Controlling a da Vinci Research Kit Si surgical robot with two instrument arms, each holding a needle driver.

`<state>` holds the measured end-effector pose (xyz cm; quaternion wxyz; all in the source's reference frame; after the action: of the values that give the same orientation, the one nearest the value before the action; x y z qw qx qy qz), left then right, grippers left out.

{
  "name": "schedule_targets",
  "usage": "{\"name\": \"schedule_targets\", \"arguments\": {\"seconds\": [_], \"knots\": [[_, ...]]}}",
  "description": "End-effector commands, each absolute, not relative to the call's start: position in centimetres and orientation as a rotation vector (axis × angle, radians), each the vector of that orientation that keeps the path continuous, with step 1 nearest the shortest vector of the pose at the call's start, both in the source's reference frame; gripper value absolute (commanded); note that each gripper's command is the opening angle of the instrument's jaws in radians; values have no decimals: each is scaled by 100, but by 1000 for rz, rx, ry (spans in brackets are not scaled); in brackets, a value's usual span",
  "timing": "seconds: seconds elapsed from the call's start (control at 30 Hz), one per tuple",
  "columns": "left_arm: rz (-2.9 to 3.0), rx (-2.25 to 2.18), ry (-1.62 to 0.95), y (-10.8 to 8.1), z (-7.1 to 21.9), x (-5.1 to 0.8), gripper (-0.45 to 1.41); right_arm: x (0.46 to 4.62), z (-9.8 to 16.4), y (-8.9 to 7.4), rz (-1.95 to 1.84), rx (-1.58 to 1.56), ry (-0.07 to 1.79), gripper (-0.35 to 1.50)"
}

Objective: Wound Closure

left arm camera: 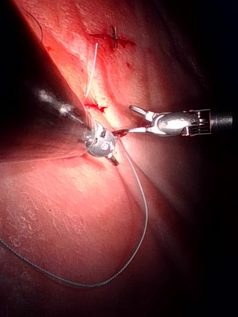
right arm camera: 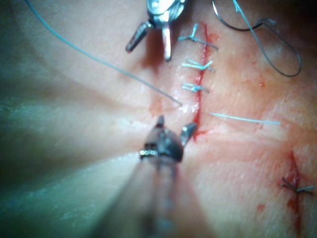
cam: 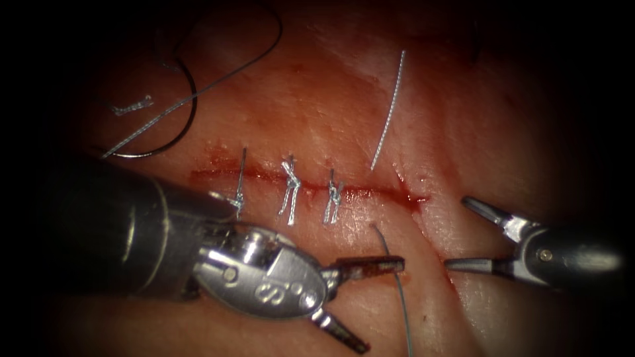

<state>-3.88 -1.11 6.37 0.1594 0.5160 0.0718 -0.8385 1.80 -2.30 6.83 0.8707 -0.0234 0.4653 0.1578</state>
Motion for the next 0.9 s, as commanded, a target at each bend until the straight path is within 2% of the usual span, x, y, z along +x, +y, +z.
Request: {"name": "schedule_targets", "arguments": {"seconds": [0.03,0.7,0.77,0.83,0.9], "knots": [[-2385,1473,198,-114,644,-395,57,187,688,-233,335,-46,976,130],[-2265,1476,161,-161,645,-431,56,190,690,-236,350,-47,976,130],[-2256,1483,160,-168,640,-433,51,190,690,-237,350,-47,976,130],[-2250,1483,161,-172,638,-434,37,191,690,-237,350,-47,976,130],[-2242,1490,158,-169,641,-432,-1,191,689,-238,351,-47,976,130]]}}
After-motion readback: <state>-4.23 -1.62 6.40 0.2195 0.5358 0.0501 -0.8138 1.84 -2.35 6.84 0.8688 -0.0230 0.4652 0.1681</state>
